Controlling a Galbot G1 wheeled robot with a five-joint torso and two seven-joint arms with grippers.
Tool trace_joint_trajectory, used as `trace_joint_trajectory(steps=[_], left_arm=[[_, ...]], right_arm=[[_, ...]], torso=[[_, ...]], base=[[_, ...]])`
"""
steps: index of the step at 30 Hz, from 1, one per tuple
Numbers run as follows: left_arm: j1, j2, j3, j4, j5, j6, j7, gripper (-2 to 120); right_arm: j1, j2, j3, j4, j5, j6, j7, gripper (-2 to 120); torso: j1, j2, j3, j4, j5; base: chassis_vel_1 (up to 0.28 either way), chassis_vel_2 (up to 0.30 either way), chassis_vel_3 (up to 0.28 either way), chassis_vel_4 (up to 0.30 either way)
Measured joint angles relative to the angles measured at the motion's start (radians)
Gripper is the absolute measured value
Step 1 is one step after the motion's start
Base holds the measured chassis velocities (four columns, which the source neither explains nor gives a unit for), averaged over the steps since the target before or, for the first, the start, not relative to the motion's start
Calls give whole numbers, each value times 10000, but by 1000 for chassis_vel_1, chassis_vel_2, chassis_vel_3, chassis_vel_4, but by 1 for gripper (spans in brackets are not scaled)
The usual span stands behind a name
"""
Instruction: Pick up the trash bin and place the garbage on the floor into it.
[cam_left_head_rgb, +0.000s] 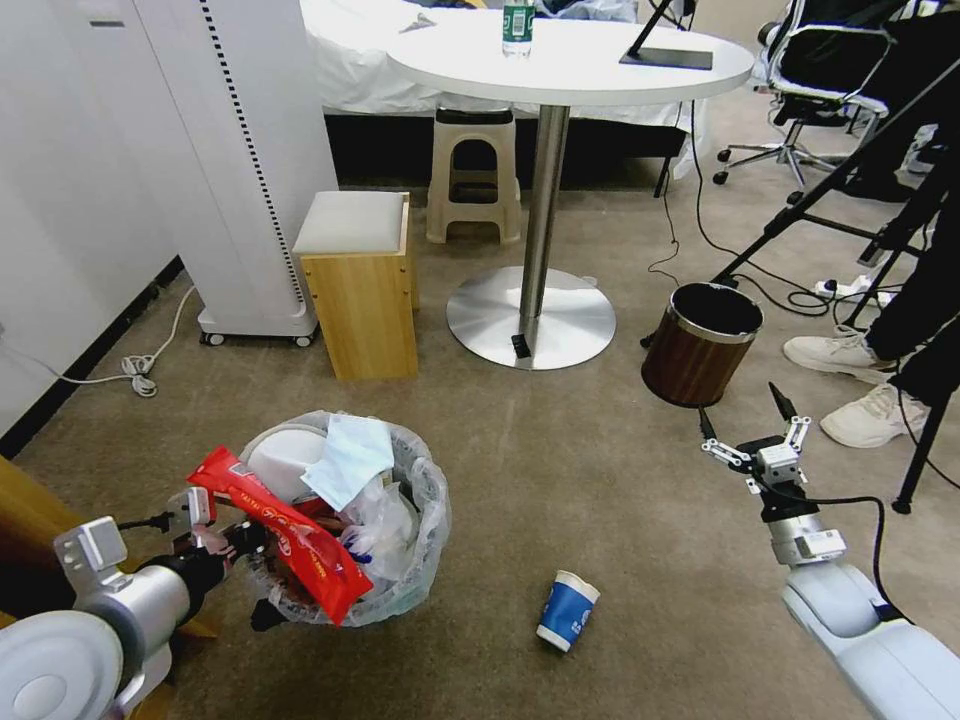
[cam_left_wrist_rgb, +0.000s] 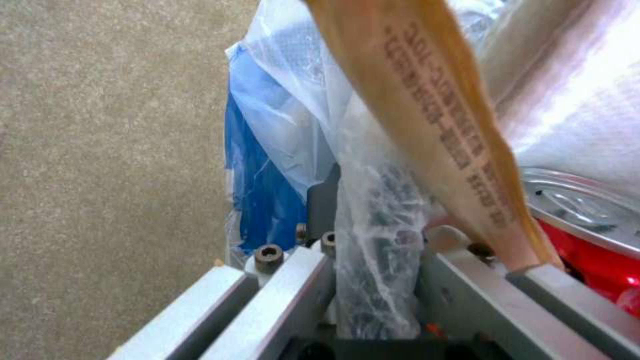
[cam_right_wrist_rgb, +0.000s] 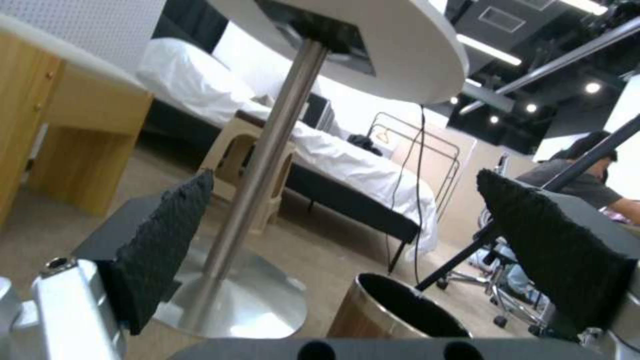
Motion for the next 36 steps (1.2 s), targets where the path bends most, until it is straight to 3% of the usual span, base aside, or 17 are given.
trace_joint_trajectory(steps=[8,12,20,36], left_arm=[[68,-13,-30,5,0,0,-23,0],[227,-84,-88,-82,-3,0,-87,0],[315,-201,-107,-119,-2,-1,-203,0],[364,-360,-114,-97,17,-1,-247,0]], right_arm=[[103,-775,-844,-310,1555,361,-1961,100],[476,-1596,-2287,-466,3767,587,-3761,100],[1266,-1926,-4133,-1015,5904,720,-5484,100],[2487,-1765,-6906,-1947,6896,731,-7305,100]], torso=[[-1,0,0,-2,3],[-1,1,0,0,-1],[0,0,0,-1,0],[0,0,0,-1,1]], base=[[0,0,0,0],[0,0,0,0],[0,0,0,0],[0,0,0,0]])
